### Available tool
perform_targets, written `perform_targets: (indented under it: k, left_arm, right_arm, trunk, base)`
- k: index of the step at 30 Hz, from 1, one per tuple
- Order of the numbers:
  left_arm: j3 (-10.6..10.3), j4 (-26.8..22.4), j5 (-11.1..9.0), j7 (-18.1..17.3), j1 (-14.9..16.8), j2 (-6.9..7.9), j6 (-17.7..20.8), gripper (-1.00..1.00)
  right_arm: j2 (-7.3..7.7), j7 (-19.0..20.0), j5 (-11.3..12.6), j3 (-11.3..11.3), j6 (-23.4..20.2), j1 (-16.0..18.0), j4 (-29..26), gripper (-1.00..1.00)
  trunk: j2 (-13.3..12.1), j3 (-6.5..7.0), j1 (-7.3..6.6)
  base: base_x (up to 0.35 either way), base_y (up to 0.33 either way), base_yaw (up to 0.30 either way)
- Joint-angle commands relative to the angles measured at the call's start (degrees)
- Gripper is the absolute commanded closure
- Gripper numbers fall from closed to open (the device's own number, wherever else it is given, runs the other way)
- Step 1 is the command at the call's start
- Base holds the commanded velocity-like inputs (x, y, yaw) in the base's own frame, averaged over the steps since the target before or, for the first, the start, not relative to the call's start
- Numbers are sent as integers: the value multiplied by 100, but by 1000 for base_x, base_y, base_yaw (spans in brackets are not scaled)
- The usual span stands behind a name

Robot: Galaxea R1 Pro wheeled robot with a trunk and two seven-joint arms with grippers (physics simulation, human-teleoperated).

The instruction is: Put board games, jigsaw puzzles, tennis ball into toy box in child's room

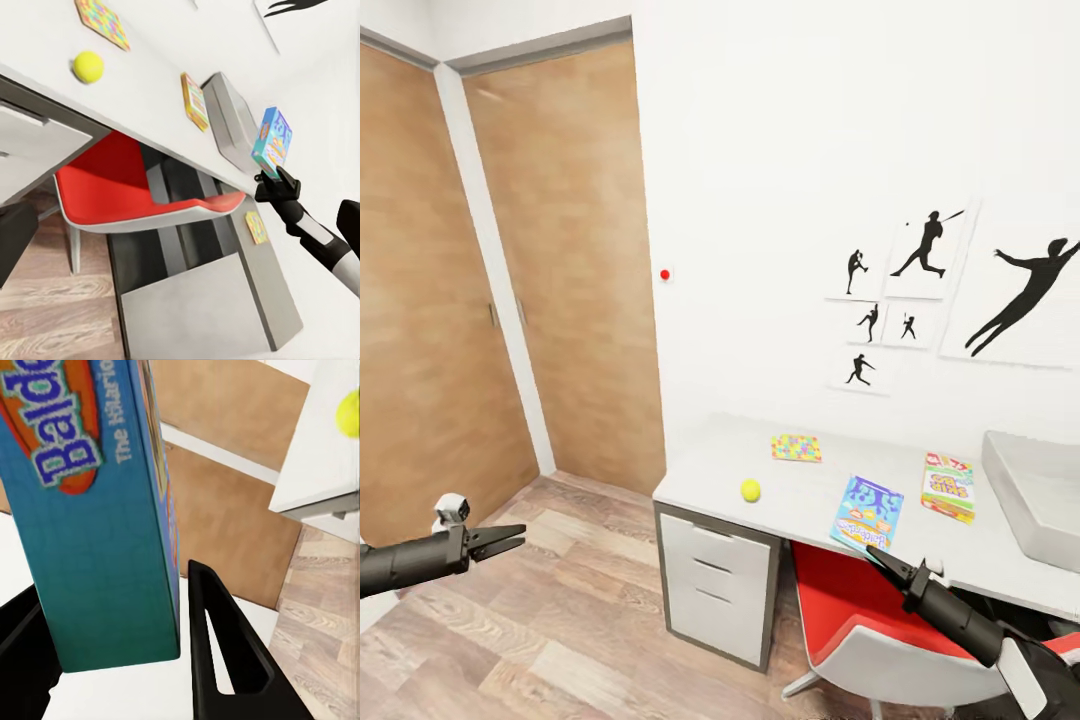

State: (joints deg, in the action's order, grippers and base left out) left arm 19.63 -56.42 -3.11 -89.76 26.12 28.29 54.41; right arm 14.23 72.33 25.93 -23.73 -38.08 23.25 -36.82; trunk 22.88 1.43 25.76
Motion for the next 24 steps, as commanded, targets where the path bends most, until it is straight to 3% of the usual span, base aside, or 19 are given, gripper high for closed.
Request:
perform_targets:
  k: [1,24]
  left_arm:
    - [2,-1,3,-24,-2,2,61,-100]
    - [-1,-1,-12,-24,-2,2,52,-100]
  right_arm:
    - [-1,8,27,-7,-50,4,5,100]
    - [1,-58,34,-30,-35,4,17,100]
  trunk:
    - [4,2,2]
    - [4,105,2]
  base:
    - [0,0,-273]
    - [0,0,-266]
